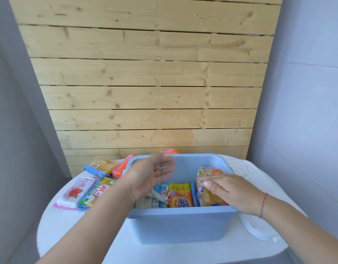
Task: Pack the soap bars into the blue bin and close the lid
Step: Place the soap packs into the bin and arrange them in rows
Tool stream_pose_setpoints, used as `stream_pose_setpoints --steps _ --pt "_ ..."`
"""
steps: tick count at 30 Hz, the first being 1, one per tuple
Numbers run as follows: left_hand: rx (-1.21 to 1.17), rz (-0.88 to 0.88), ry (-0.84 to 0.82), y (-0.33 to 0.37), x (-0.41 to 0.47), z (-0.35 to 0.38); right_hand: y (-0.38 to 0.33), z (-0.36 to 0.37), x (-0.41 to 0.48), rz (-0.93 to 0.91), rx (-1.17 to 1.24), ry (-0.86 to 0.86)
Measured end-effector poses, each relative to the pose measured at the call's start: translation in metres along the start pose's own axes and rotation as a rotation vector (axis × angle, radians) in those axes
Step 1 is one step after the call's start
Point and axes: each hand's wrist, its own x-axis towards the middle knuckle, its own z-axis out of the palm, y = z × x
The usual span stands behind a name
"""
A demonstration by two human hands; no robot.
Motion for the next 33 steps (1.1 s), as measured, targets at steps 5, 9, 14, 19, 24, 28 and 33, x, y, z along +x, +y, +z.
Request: stream_pose_setpoints --steps 5,9,14,19,24,28,33 --pt "0.422 0.355 0.69 0.011 -0.007 -0.111 -0.005 0.001 -0.001 0.06 0.134 0.034" --pt "1.329 -0.08 0.657 -0.034 0.017 -0.169 -0.011 0.001 -0.002 0.076 0.167 0.037" --pt "1.664 -0.061 0.726 -0.06 0.038 -0.179 -0.017 -0.003 -0.004 0.115 0.241 0.015" --pt "1.447 -0.148 0.799 -0.057 0.035 -0.161 -0.018 -0.003 -0.005 0.142 0.236 0.025" --pt "0.468 0.018 0.737 -0.005 0.003 -0.138 -0.016 -0.003 -0.004 0.168 0.205 0.008" --pt "0.32 0.276 0.688 0.053 -0.028 -0.103 -0.016 -0.004 -0.005 0.171 0.188 -0.006" --pt "0.331 0.092 0.195 0.041 -0.031 -0.013 -0.015 -0.003 -0.006 0.152 0.189 0.014"
